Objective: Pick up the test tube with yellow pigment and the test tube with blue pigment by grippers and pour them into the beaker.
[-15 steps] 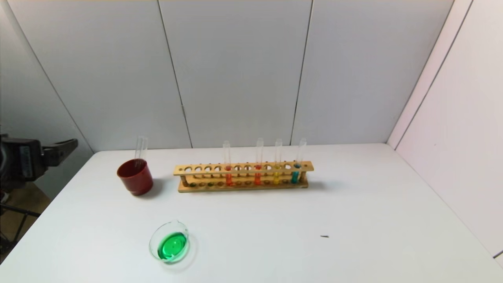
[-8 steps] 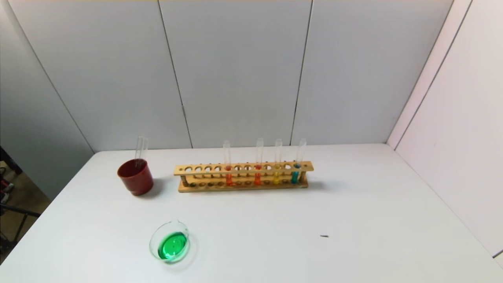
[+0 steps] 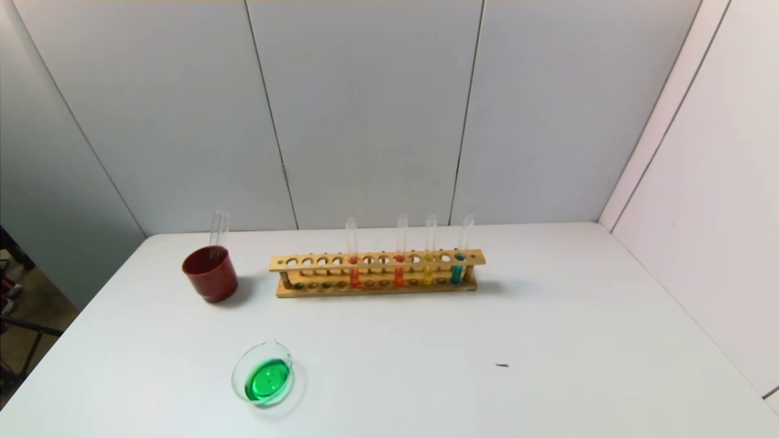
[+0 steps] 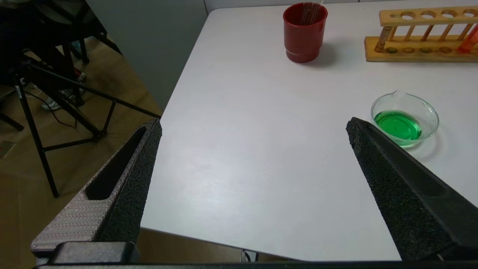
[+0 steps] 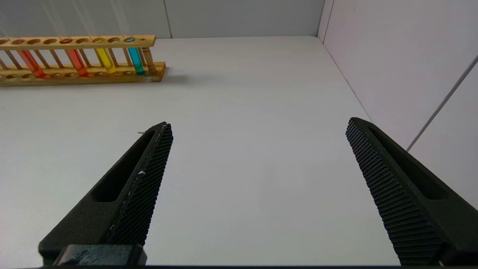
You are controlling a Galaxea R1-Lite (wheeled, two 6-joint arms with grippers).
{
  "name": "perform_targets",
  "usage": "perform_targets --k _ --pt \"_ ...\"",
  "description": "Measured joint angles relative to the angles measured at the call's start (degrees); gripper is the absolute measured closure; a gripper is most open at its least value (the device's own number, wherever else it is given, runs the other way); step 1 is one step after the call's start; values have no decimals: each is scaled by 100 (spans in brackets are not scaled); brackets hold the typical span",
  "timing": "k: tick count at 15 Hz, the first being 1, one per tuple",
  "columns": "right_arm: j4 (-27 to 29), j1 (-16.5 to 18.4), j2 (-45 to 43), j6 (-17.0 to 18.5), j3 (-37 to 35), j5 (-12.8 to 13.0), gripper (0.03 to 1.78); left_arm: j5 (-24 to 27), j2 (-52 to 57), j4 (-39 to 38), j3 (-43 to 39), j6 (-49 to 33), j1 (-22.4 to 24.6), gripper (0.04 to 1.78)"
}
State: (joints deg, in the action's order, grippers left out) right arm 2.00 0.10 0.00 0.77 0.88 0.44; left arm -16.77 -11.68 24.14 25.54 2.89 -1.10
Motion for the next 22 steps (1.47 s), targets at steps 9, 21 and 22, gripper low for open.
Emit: perform_targets --k 9,21,22 --pt "0 0 0 0 0 0 11 1541 1157 -1401 -1827 -2 85 8" --pt "0 0 0 0 0 2 11 1812 1179 -2411 -2554 -26 91 8" --pt "0 0 0 0 0 0 11 1812 1179 -2414 -2554 -26 91 8"
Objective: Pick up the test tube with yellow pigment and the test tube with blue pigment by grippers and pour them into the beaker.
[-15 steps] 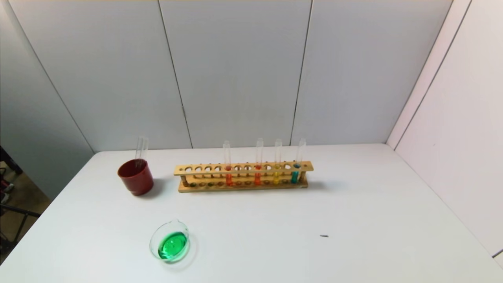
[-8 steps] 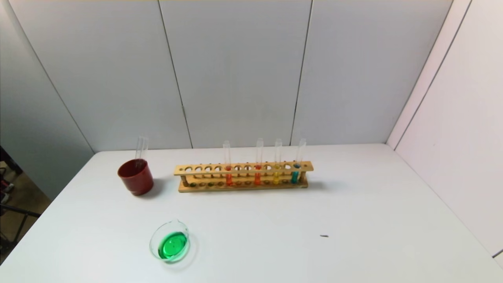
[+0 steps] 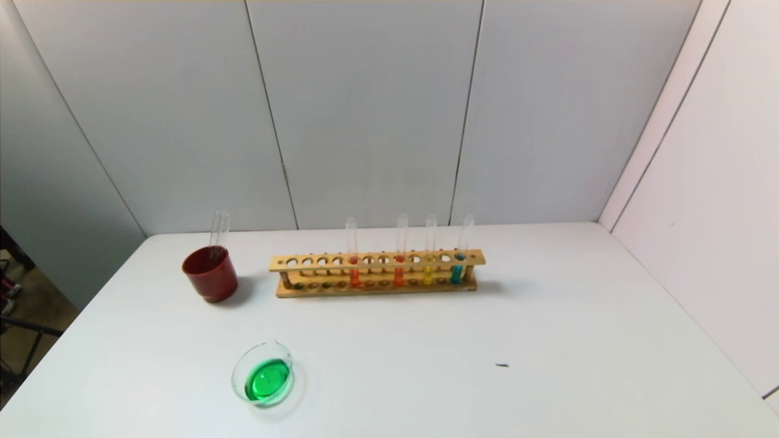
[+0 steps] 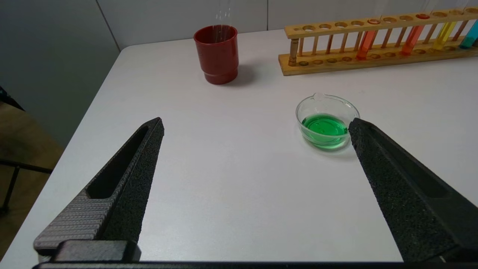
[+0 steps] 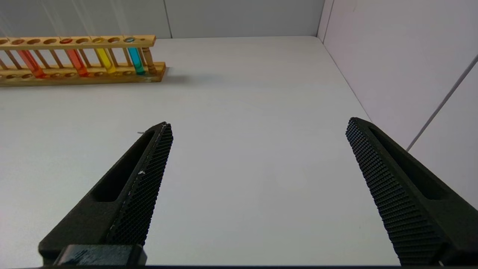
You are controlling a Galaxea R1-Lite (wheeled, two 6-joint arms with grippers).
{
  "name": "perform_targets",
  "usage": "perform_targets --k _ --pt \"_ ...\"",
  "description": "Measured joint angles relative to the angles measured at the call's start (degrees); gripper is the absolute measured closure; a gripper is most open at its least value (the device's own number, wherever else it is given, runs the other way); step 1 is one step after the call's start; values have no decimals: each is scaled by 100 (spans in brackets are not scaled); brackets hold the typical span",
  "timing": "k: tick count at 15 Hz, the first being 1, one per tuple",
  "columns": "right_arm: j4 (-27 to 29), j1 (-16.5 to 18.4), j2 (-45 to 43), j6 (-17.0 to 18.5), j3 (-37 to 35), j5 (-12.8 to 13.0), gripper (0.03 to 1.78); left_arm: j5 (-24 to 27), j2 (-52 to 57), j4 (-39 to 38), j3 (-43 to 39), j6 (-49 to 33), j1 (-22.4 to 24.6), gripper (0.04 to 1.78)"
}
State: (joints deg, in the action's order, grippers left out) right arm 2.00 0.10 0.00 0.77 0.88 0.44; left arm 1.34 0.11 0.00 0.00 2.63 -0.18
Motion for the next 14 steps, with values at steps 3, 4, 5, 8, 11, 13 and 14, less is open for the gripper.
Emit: perform_targets --k 3,4,5,8,11,13,14 --pt "0 0 0 0 0 0 11 -2 0 2 0 0 0 8" --pt "0 0 0 2 0 0 11 -2 0 0 0 1 0 8" --pt "0 0 0 2 0 0 11 -2 0 2 0 1 0 8" --pt "61 0 0 16 13 5 11 -2 0 2 0 1 0 8" --pt "12 0 0 5 6 2 11 -5 0 2 0 1 0 8" --pt "12 0 0 2 5 0 11 -5 0 2 0 0 0 8" --pt "11 0 0 2 5 0 11 -2 0 5 0 1 0 8"
